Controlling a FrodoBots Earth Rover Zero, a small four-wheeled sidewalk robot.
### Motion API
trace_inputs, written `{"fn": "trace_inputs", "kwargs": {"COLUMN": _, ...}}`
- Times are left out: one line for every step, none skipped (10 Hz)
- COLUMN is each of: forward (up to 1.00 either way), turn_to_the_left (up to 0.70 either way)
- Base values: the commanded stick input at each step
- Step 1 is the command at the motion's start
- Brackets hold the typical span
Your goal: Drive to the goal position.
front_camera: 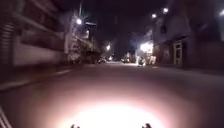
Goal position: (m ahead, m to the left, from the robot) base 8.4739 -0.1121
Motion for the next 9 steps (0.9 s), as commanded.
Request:
{"fn": "trace_inputs", "kwargs": {"forward": 0.70, "turn_to_the_left": 0.00}}
{"fn": "trace_inputs", "kwargs": {"forward": 0.70, "turn_to_the_left": 0.00}}
{"fn": "trace_inputs", "kwargs": {"forward": 0.70, "turn_to_the_left": 0.00}}
{"fn": "trace_inputs", "kwargs": {"forward": 0.70, "turn_to_the_left": 0.00}}
{"fn": "trace_inputs", "kwargs": {"forward": 0.70, "turn_to_the_left": 0.00}}
{"fn": "trace_inputs", "kwargs": {"forward": 0.70, "turn_to_the_left": 0.00}}
{"fn": "trace_inputs", "kwargs": {"forward": 0.70, "turn_to_the_left": 0.00}}
{"fn": "trace_inputs", "kwargs": {"forward": 0.70, "turn_to_the_left": -0.11}}
{"fn": "trace_inputs", "kwargs": {"forward": 0.70, "turn_to_the_left": -0.28}}
